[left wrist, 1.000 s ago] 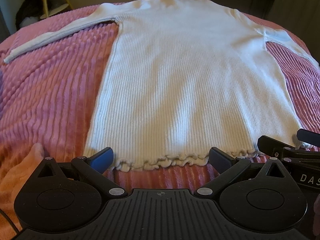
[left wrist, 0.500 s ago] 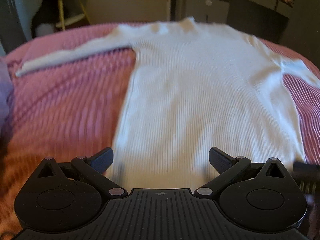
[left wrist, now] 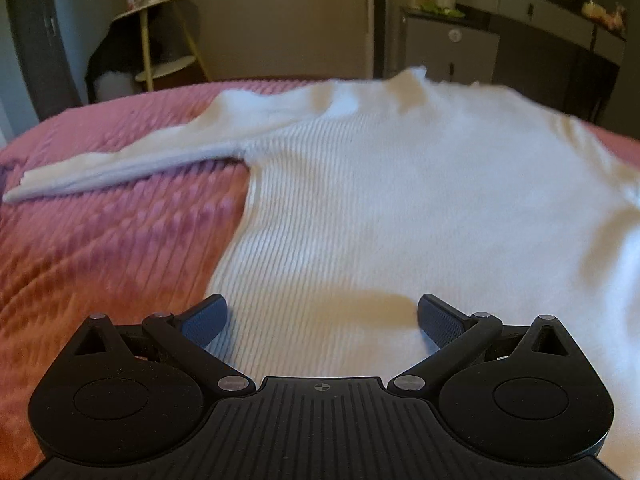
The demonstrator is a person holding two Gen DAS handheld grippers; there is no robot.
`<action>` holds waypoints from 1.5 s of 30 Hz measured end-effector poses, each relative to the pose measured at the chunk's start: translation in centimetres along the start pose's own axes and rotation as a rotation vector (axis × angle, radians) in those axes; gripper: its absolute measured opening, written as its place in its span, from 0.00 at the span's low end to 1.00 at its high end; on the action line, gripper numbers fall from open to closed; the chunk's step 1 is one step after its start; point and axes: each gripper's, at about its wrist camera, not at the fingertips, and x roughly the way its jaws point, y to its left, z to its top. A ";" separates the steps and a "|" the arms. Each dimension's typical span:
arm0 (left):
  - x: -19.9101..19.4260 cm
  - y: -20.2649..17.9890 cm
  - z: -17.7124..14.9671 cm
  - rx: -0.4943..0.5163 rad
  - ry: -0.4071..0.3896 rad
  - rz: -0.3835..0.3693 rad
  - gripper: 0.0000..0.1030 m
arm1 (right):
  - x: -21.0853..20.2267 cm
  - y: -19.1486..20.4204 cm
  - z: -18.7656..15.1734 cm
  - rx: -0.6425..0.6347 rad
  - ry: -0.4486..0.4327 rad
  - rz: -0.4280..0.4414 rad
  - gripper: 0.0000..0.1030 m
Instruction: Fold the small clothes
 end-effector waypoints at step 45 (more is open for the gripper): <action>-1.8 4.9 4.0 -0.269 -0.167 -0.411 1.00 | 8.8 12.3 1.1 0.099 -0.166 0.172 0.26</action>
